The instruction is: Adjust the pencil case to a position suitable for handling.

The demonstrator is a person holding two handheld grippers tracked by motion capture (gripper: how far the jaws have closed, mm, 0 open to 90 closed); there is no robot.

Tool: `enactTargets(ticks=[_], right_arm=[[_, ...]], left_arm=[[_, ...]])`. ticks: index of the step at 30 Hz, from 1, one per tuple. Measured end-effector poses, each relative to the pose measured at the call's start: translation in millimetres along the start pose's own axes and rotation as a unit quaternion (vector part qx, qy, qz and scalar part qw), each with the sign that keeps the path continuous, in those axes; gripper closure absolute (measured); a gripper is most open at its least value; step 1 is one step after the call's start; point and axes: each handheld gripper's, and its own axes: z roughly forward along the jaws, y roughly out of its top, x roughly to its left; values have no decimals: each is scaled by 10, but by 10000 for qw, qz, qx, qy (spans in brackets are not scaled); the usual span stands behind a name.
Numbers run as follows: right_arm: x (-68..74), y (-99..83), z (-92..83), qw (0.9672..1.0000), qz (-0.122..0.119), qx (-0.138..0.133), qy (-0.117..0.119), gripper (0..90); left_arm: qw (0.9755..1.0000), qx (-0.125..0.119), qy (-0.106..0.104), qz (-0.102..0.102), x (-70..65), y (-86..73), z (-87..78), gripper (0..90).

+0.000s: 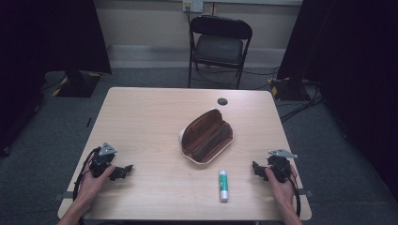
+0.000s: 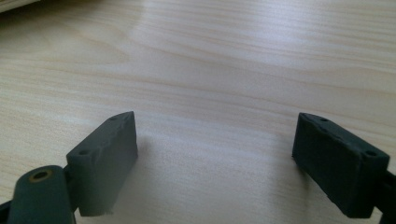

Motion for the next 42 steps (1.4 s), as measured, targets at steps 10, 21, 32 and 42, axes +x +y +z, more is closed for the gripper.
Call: enactTargets(ticks=[10, 21, 32, 42], right_arm=[[28, -12, -13, 9999, -81, -8, 80, 135], [84, -36, -50, 9995, -210, 17, 225, 138], [81, -41, -46, 9993, -259, -19, 262, 137], [82, -40, -44, 9993, -266, -18, 272, 135]], left_arm=[[10000, -20, 44, -72, -10, 16, -53, 180], [9994, -272, -218, 66, -125, 86, -164, 172], [9966, -551, -577, 204, -333, 290, -211, 250], [9902, -769, -1046, 517, -609, 529, -215, 356]])
